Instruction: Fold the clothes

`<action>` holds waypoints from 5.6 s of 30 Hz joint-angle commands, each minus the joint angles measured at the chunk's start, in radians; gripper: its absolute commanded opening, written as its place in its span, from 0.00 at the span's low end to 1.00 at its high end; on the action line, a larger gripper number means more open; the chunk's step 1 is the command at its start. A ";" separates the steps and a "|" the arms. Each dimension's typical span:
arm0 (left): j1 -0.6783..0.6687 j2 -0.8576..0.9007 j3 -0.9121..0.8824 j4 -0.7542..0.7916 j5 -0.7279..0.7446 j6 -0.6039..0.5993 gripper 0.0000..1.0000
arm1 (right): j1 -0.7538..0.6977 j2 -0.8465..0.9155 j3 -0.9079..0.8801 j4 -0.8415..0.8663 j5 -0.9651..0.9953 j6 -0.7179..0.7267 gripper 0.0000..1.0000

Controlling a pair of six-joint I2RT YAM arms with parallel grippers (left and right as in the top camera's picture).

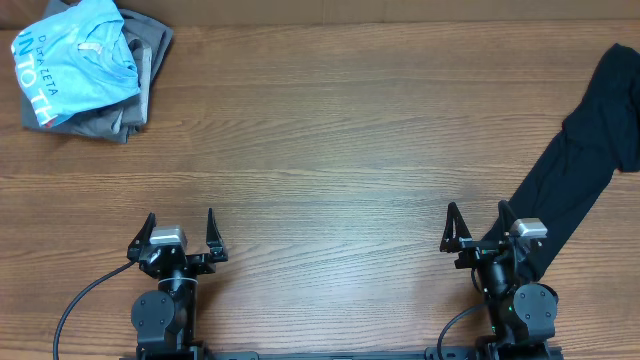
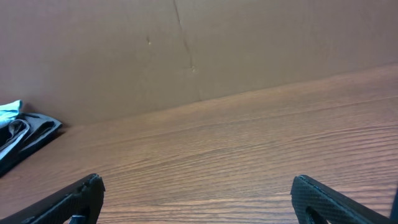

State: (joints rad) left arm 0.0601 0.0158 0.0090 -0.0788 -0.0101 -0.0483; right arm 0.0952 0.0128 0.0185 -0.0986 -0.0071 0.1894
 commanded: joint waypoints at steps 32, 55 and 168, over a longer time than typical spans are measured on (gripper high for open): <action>0.007 -0.010 -0.004 0.001 0.011 0.016 1.00 | 0.007 -0.006 0.022 -0.050 0.077 0.249 1.00; 0.007 -0.010 -0.004 0.001 0.011 0.016 1.00 | 0.007 -0.006 0.022 0.000 -0.138 0.257 1.00; 0.007 -0.010 -0.004 0.001 0.011 0.016 1.00 | -0.508 2.318 1.834 -0.483 0.293 -0.183 0.04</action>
State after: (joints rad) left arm 0.0601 0.0151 0.0086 -0.0788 -0.0101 -0.0483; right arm -0.4225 2.3207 1.8263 -0.5838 0.2878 0.0002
